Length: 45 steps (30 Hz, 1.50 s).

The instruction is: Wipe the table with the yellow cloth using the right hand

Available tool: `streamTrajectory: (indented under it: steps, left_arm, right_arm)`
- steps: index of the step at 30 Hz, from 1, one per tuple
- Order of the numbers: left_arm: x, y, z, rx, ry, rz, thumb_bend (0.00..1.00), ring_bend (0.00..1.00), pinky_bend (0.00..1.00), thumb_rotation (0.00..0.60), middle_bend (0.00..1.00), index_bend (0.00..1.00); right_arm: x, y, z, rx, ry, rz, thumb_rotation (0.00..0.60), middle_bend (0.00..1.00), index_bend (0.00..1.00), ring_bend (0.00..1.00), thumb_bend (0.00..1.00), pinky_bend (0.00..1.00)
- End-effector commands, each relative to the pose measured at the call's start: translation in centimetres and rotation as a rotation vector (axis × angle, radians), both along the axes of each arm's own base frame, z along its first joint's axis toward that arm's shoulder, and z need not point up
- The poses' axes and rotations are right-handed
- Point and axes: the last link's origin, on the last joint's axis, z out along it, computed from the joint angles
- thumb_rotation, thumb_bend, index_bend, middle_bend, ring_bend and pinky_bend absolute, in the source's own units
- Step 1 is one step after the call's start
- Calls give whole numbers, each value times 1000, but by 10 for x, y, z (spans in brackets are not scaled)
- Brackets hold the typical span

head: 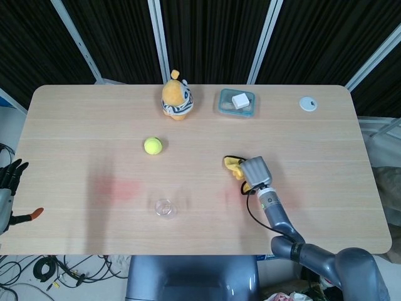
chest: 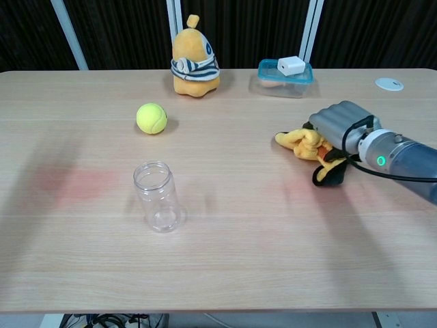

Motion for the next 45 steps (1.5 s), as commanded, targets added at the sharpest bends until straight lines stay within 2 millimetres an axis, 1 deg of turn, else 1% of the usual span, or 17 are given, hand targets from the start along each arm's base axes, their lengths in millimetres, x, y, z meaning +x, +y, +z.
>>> streamTrajectory:
  steps: [1, 5, 8, 10, 12, 13, 15, 18, 22, 26, 28, 29, 33, 38, 42, 43, 45]
  left_arm:
    - [0, 0, 0, 1, 2, -1, 0, 0, 0, 600, 0, 0]
    - [0, 0, -1, 4, 3, -1, 0, 0, 0, 600, 0, 0]
    - [1, -1, -1, 6, 5, -5, 0, 0, 0, 600, 0, 0]
    - [1, -1, -1, 7, 7, -6, 0, 0, 0, 600, 0, 0]
    - [1, -1, -2, 5, 12, -6, 0, 0, 0, 600, 0, 0]
    - [1, -1, -2, 4, 14, -7, 0, 0, 0, 600, 0, 0]
    - [2, -1, -3, 4, 15, -9, 0, 0, 0, 600, 0, 0]
    - [4, -1, -4, 4, 16, -16, 0, 0, 0, 600, 0, 0]
    - [6, -2, -5, 3, 17, -28, 0, 0, 0, 600, 0, 0]
    - [7, -3, -6, 0, 20, -37, 0, 0, 0, 600, 0, 0]
    - [8, -3, -7, -1, 21, -42, 0, 0, 0, 600, 0, 0]
    - [8, -4, -7, -1, 22, -46, 0, 0, 0, 600, 0, 0]
    - [10, -6, -7, -9, 8, -58, 0, 0, 0, 600, 0, 0]
    - [10, -10, -5, -8, 13, -75, 0, 0, 0, 600, 0, 0]
    - [9, -12, -6, -11, 32, -82, 0, 0, 0, 600, 0, 0]
    - [9, -12, -7, -15, 39, -82, 0, 0, 0, 600, 0, 0]
    - [8, -13, -8, -21, 52, -82, 0, 0, 0, 600, 0, 0]
  right_arm:
    - [-9, 0, 29, -59, -11, -11, 600, 675, 759, 712, 661, 756]
    - [-14, 3, 56, -99, -23, -10, 600, 657, 759, 699, 627, 739]
    - [-18, 8, 75, -120, -29, -17, 600, 621, 747, 665, 561, 695]
    - [-20, 12, 84, -127, -29, -22, 600, 521, 636, 563, 458, 560]
    - [-22, 18, 92, -128, -22, -34, 600, 315, 385, 349, 275, 331]
    - [-24, 20, 94, -129, -17, -43, 600, 251, 311, 284, 220, 279]
    - [-24, 26, 100, -133, -13, -62, 600, 111, 155, 150, 122, 216]
    - [-24, 34, 107, -149, -16, -73, 600, 9, 36, 46, 77, 180]
    - [-26, 48, 121, -169, -27, -84, 600, 0, 3, 34, 70, 173]
    - [-33, 60, 137, -196, -39, -96, 600, 0, 2, 33, 70, 172]
    - [-40, 69, 148, -223, -50, -106, 600, 0, 1, 33, 69, 172]
    - [-46, 78, 159, -247, -72, -113, 600, 0, 0, 34, 67, 172]
    - [-63, 108, 188, -325, -131, -114, 600, 0, 0, 25, 39, 172]
    - [-91, 165, 227, -403, -214, -107, 600, 0, 0, 0, 18, 160]
    - [-102, 200, 247, -417, -239, -108, 600, 0, 0, 0, 0, 151]
    - [-105, 213, 252, -424, -244, -112, 600, 0, 0, 0, 0, 151]
    - [-109, 226, 258, -427, -242, -115, 600, 0, 0, 0, 0, 151]
